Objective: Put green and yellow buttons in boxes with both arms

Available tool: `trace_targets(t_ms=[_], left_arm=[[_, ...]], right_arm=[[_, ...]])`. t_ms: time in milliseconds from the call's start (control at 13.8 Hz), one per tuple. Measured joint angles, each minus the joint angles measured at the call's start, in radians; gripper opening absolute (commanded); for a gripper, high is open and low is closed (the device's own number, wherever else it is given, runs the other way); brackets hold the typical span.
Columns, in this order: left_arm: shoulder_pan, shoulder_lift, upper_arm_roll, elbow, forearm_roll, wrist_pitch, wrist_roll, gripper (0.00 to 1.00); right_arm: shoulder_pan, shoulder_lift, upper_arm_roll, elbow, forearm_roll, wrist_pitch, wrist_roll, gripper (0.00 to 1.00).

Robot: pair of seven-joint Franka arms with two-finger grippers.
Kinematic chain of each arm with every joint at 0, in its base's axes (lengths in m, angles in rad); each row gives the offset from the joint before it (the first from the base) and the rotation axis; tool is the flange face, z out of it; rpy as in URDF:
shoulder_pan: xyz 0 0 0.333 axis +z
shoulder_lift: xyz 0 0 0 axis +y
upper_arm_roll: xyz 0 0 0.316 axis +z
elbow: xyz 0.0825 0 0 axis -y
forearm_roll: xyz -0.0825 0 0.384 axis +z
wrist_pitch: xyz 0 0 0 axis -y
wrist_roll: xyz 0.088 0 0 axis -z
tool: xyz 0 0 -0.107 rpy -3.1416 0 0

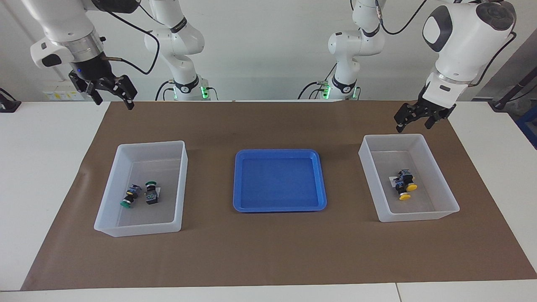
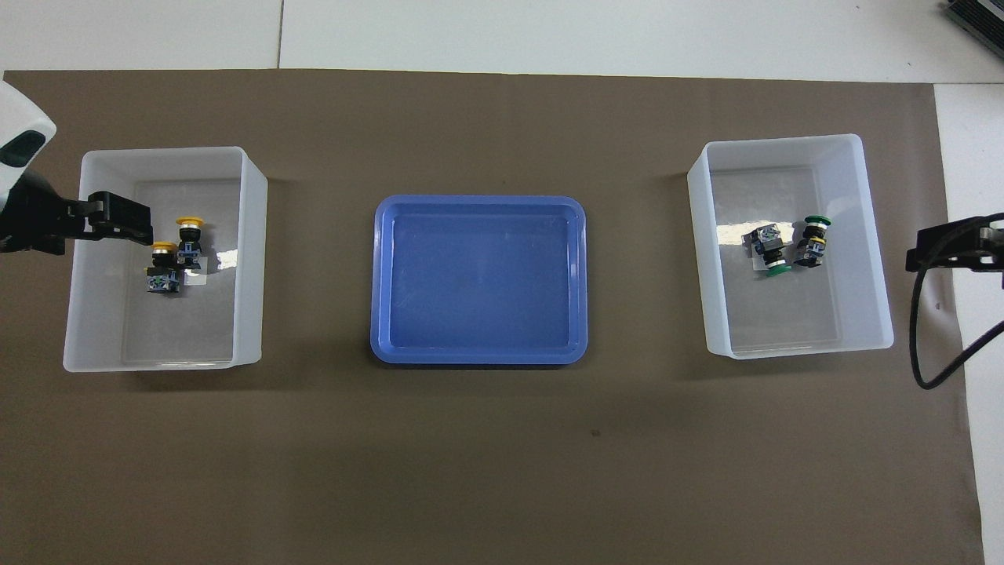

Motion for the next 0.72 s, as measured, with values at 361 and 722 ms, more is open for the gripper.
trace_targets(t_ms=[361, 722], left_arm=[[-0.001, 0.000, -0.003, 0.000, 0.000, 0.000, 0.000, 1.00], [-0.001, 0.000, -0.005, 0.000, 0.000, 0.000, 0.008, 1.00]], right_arm=[[0.014, 0.000, 0.003, 0.000, 0.000, -0.028, -0.001, 1.00], [0.014, 0.000, 0.004, 0.000, 0.000, -0.028, -0.036, 1.00]])
